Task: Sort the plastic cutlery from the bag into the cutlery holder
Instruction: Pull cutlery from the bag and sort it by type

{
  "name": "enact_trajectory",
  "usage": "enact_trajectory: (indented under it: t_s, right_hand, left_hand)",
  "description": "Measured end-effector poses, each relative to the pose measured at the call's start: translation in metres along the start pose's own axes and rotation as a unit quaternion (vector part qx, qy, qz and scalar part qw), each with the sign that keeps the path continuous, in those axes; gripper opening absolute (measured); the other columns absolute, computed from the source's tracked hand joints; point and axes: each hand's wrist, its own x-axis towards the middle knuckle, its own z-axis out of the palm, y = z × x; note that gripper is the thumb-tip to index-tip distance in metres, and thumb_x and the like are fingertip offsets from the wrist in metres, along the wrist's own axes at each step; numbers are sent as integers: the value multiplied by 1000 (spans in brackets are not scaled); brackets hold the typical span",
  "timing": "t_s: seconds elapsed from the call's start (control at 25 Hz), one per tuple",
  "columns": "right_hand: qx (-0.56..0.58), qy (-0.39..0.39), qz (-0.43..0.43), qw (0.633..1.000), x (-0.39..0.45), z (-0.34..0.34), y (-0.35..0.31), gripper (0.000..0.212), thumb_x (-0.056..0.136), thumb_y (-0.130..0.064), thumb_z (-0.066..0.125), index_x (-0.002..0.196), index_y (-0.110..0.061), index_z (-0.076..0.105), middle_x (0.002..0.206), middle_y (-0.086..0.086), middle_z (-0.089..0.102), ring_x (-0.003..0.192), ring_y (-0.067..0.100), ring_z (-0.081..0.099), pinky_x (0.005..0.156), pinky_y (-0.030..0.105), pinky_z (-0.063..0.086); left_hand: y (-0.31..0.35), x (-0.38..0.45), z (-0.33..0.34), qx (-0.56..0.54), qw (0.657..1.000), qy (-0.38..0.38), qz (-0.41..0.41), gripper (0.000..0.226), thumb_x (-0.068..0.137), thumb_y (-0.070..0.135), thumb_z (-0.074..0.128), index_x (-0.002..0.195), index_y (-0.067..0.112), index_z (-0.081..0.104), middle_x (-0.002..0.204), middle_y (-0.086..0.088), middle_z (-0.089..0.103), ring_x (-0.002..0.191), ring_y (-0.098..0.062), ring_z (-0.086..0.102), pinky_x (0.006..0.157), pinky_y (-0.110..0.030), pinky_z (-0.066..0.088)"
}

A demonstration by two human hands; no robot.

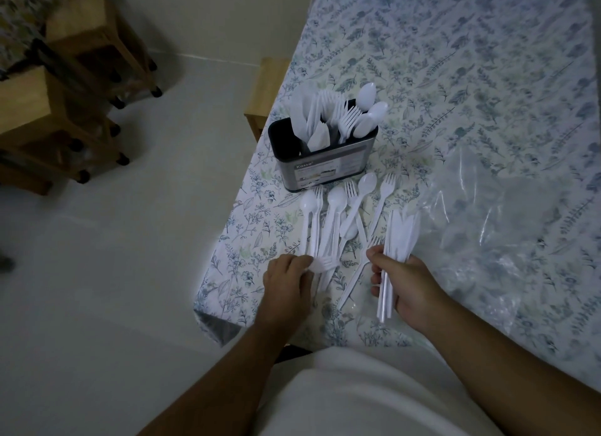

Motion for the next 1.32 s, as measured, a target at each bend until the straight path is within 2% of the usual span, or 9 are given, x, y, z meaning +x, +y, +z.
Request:
enact_trajectory:
  t_s: [0.12, 0.24, 0.32, 0.48, 0.56, 0.8, 1.04, 1.2, 1.32]
  right_hand:
    - [-4, 2, -2, 1000, 1, 1, 1, 7, 92, -12, 71, 99, -13, 68, 68, 1, 55, 52, 15, 51, 51, 29, 49]
    - [-13, 3, 1, 1000, 1, -1, 2, 10, 92, -14, 73, 101, -13, 69, 68, 1, 57, 54, 15, 53, 52, 30, 50]
    - [-16, 7, 0, 1000, 1, -2, 3, 12, 90, -18, 75, 101, -14, 71, 69, 0, 56, 58, 16, 54, 53, 30, 50]
    - [-9, 8, 7, 1000, 3, -2, 3, 14, 89, -21, 77, 100, -12, 73, 68, 1, 56, 61, 17, 55, 57, 32, 52]
    - [-16, 7, 4, 1000, 4, -2, 4, 12, 90, -19, 76, 99, -11, 72, 69, 2, 56, 59, 17, 55, 56, 32, 52]
    - [-35, 3, 7, 999, 4, -2, 5, 10, 91, -21, 75, 95, -12, 72, 70, 3, 58, 59, 18, 55, 53, 30, 50]
    - [-15, 5, 3, 1000, -3, 1, 0, 9, 95, -21, 70, 94, -12, 68, 74, 5, 60, 65, 20, 57, 58, 32, 52]
    - [-16, -15, -6, 1000, -5, 4, 0, 13, 95, -21, 70, 102, -10, 69, 85, 10, 66, 70, 23, 62, 64, 36, 54]
    - [5, -54, -19, 998, -7, 7, 0, 18, 96, -21, 69, 108, -7, 69, 97, 12, 75, 83, 26, 73, 67, 37, 57]
  left_hand:
    - [6, 8, -6, -64, 997, 10, -30, 28, 103, 17, 49, 130, 17, 59, 121, 0, 52, 110, -7, 42, 99, -36, 49]
    - [25, 22, -12, -116, 981, 108, -108, 29, 102, 20, 53, 131, 18, 56, 120, 5, 49, 114, -9, 46, 95, -23, 46]
    - [34, 31, -17, -80, 977, 145, -137, 30, 98, 27, 61, 126, 19, 57, 118, 6, 48, 109, -8, 43, 88, -15, 39]
    - [41, 24, -20, 41, 995, -28, -86, 17, 90, 38, 68, 87, 23, 61, 81, 9, 62, 71, -10, 59, 62, -25, 53]
    - [42, 18, -19, 29, 987, -96, -123, 18, 87, 38, 73, 88, 22, 65, 77, 8, 66, 68, -10, 63, 62, -26, 55]
    - [41, 16, -15, -146, 958, -66, -237, 18, 82, 16, 80, 98, 17, 73, 82, 6, 72, 67, -3, 67, 48, -6, 47]
    - [48, -10, -2, -240, 931, 26, -272, 12, 84, 24, 81, 90, 20, 72, 77, 3, 73, 72, -11, 71, 59, -15, 54]
    - [52, -12, 2, -291, 922, 25, -255, 10, 83, 23, 82, 90, 19, 77, 76, 1, 76, 76, -17, 73, 68, -29, 61]
    - [64, -9, -3, -339, 915, 6, -218, 15, 83, 15, 82, 97, 12, 80, 81, 0, 78, 79, -15, 75, 71, -25, 60]
